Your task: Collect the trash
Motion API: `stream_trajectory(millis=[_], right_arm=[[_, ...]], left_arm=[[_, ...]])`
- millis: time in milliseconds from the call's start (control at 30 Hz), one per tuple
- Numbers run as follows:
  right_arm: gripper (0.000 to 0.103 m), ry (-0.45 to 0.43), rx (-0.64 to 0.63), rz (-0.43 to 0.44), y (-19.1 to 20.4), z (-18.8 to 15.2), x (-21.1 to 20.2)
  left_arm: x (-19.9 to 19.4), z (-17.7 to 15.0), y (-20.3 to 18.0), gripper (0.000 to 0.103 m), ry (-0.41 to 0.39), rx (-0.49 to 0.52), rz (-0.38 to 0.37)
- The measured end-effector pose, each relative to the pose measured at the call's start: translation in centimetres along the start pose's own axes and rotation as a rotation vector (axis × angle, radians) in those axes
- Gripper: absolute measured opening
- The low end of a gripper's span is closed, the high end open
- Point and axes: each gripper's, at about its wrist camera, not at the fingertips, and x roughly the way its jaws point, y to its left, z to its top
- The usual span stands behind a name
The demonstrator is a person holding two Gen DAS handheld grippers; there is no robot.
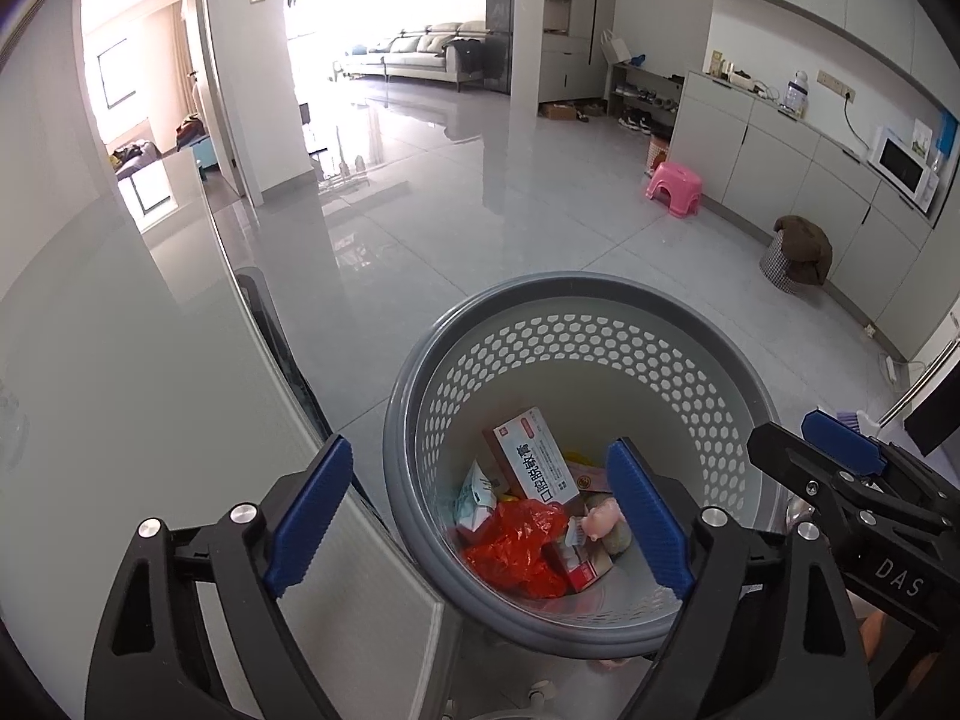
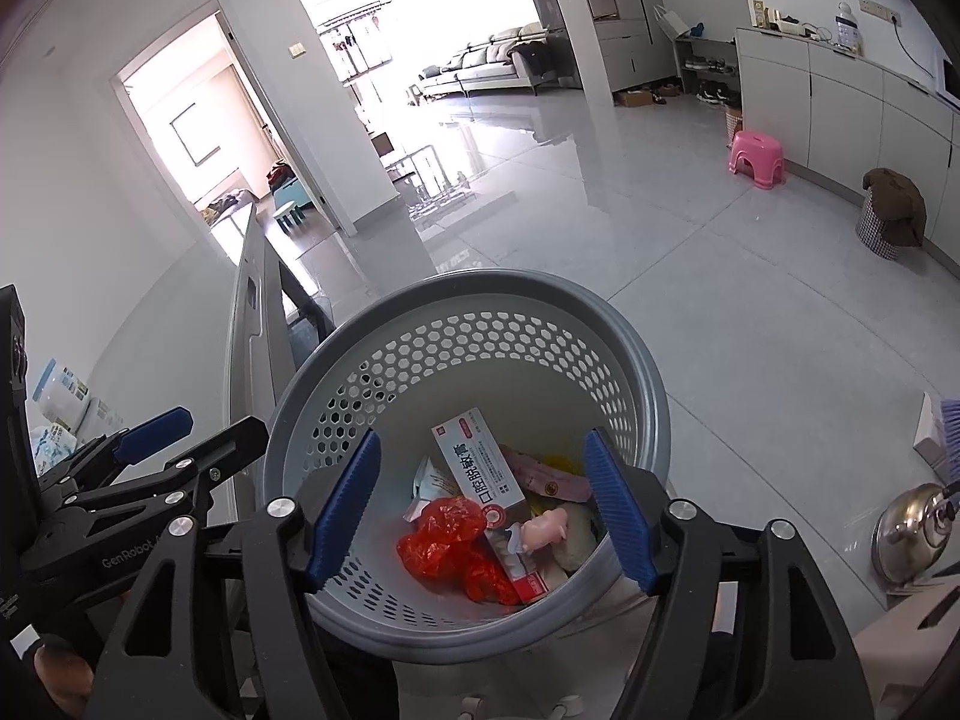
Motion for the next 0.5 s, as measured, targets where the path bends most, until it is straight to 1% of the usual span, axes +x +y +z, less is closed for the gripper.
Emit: stream_trajectory(millis=[100, 200, 333, 500], right_arm=[[0.071, -0.001, 0.0, -0.004, -0.09, -0.07, -0.27], [0.073, -0.004, -0.002, -0.01, -0.26, -0.15, -0.38], [0.075, -0.009, 0.005, -0.02, -0.4, -0.14, -0.49], [0.076, -0.007, 0.013, -0.027, -0.82, -0.26, -0.54]], left_arm=[[-0.23, -0.07, 0.13, 0.089, -0.003, -0.005, 0.003], [-0.5, -0.04, 0.0, 0.092, -0.01, -0.008, 0.009], [-0.76, -0.03, 0.12, 0.092, -0.019, -0.003, 0.033], [-1.04, -0.01, 0.18, 0.094, -0.023, -0.007, 0.042]])
